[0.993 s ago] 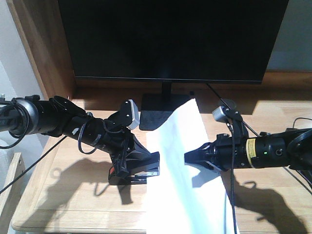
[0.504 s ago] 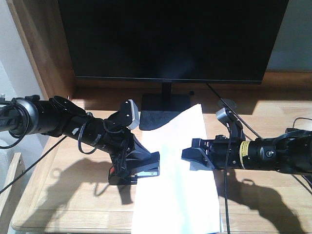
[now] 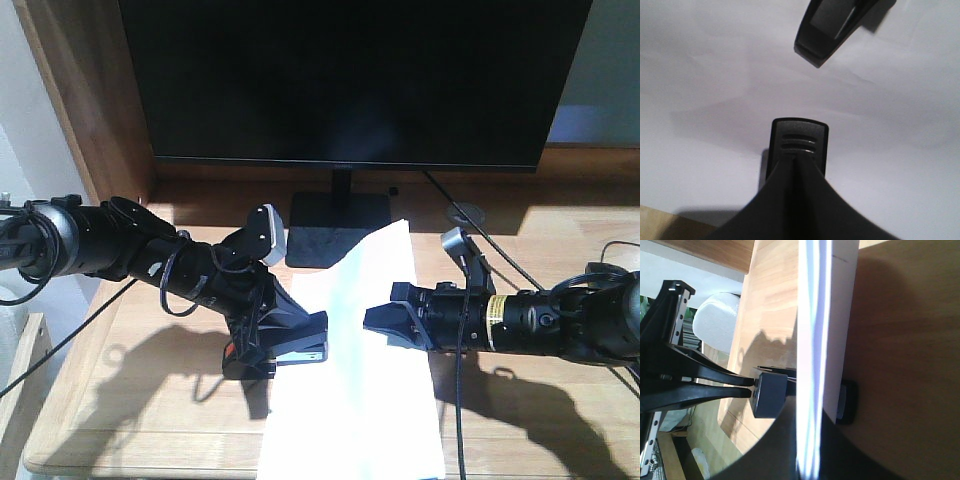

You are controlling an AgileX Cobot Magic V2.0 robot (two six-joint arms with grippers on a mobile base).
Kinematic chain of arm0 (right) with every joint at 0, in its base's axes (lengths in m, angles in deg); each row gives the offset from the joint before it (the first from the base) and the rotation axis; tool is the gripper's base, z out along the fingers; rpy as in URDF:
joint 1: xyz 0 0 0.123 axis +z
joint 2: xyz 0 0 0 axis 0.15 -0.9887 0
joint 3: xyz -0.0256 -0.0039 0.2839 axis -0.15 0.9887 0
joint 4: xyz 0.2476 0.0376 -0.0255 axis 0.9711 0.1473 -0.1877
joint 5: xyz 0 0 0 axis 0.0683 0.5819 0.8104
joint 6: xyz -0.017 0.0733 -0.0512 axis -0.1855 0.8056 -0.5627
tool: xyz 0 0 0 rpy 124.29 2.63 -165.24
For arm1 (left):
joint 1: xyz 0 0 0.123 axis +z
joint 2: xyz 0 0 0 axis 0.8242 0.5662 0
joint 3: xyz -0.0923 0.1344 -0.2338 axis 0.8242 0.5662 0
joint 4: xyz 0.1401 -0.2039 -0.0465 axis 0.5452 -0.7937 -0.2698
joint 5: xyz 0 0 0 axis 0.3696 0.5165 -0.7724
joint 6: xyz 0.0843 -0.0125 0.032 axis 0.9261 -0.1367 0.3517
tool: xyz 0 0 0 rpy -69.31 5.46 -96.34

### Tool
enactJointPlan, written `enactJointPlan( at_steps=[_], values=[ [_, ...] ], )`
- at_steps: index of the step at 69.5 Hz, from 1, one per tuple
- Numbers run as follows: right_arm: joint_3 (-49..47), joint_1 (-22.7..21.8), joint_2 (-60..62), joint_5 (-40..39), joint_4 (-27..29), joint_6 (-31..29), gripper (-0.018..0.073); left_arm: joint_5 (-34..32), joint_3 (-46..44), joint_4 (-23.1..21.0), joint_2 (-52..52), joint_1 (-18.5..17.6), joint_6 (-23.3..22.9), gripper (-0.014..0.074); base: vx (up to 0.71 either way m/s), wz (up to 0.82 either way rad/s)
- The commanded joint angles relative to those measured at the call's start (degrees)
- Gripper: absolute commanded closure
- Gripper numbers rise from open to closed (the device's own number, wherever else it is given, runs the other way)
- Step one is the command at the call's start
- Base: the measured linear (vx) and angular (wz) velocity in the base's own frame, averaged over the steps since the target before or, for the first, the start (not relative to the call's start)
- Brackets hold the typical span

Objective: Grab stapler and paper to desk for stapling
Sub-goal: 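Lay the paper flat under the stapler and open the right gripper, then release the stapler with the left gripper and lift it away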

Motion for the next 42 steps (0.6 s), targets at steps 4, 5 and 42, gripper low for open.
enactJointPlan(
  at_steps=[4,5,42],
  values=[
    [-1.03,-0.45,2.29,-3.51,1.62,-0.53,0.0565,1.92,-1.29,-2.83,-3.03,-0.20,-0.39,0.0603,0.00,0.00],
    [-1.03,-0.45,2.29,-3.51,1.62,-0.53,0.0565,1.92,-1.29,-2.83,-3.03,-0.20,-0.39,0.0603,0.00,0.00],
    [-1.03,-0.45,2.29,-3.51,1.62,-0.53,0.0565,1.92,-1.29,-2.91,-3.03,-0.20,-0.39,0.0603,0.00,0.00]
  ],
)
